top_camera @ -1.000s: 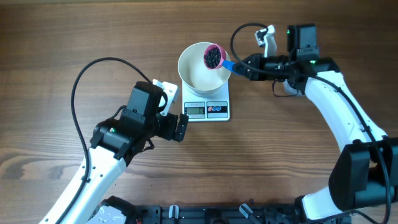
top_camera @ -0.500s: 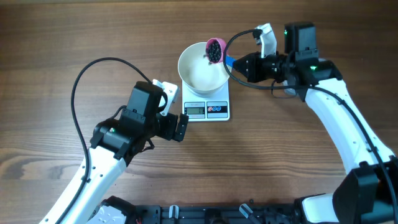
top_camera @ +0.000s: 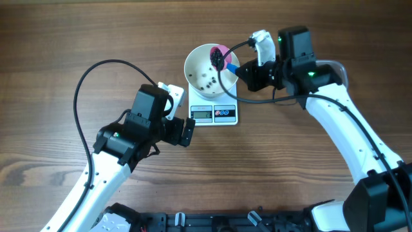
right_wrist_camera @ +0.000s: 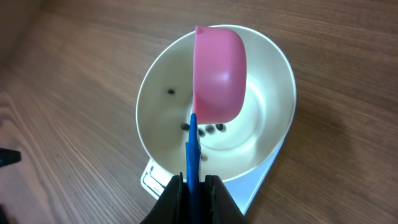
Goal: Scoop item into bowl and weigh 150g on scale
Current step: 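Tip the pink scoop over the white bowl to pour beans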
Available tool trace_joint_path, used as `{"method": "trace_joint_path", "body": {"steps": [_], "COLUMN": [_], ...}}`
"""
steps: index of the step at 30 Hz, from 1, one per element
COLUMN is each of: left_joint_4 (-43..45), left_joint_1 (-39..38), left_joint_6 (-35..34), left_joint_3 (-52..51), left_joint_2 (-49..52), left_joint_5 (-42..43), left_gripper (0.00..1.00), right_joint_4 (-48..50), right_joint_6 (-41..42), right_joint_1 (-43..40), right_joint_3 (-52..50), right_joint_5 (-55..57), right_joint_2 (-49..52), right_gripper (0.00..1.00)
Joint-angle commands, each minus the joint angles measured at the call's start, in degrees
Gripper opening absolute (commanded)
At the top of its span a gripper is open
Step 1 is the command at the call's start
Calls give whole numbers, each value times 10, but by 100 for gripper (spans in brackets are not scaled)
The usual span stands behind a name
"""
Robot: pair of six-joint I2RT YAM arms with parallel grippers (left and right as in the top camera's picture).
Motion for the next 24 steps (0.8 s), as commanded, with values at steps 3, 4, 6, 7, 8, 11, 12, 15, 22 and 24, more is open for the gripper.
{"method": "trace_joint_path", "body": {"steps": [3, 4, 6, 7, 8, 11, 12, 15, 22, 24], "left_joint_4": [0, 0, 0, 0, 0, 0, 0, 0, 0, 0], "left_joint_1": [3, 3, 3, 3, 3, 3, 3, 3, 3, 3], "left_joint_6": [7, 7, 7, 7, 7, 7, 7, 7, 7, 7], "left_joint_3": [-6, -6, -6, -6, -6, -6, -6, -6, -6, -6], "left_joint_2": [2, 2, 2, 2, 2, 2, 2, 2, 2, 2], "left_joint_5": [-5, -5, -5, -5, -5, -5, -5, -5, -5, -5], "left_gripper": [100, 100, 100, 100, 100, 100, 100, 100, 100, 100], "right_joint_4": [1, 1, 1, 0, 0, 1, 0, -3, -2, 4], "right_joint_6": [-30, -30, -39, -44, -45, -50, -57, -77, -92, -90], "right_joint_1": [15, 16, 19, 20, 22, 23, 23, 25, 48, 54], "right_joint_3": [0, 0, 0, 0, 0, 0, 0, 0, 1, 1], "right_joint_5": [70, 80, 84, 84, 84, 84, 84, 85, 110, 134], "right_joint_2": [-10, -10, -10, -10, -11, -11, -11, -11, -17, -23], "right_gripper": [4, 4, 4, 4, 4, 4, 4, 4, 4, 4]}}
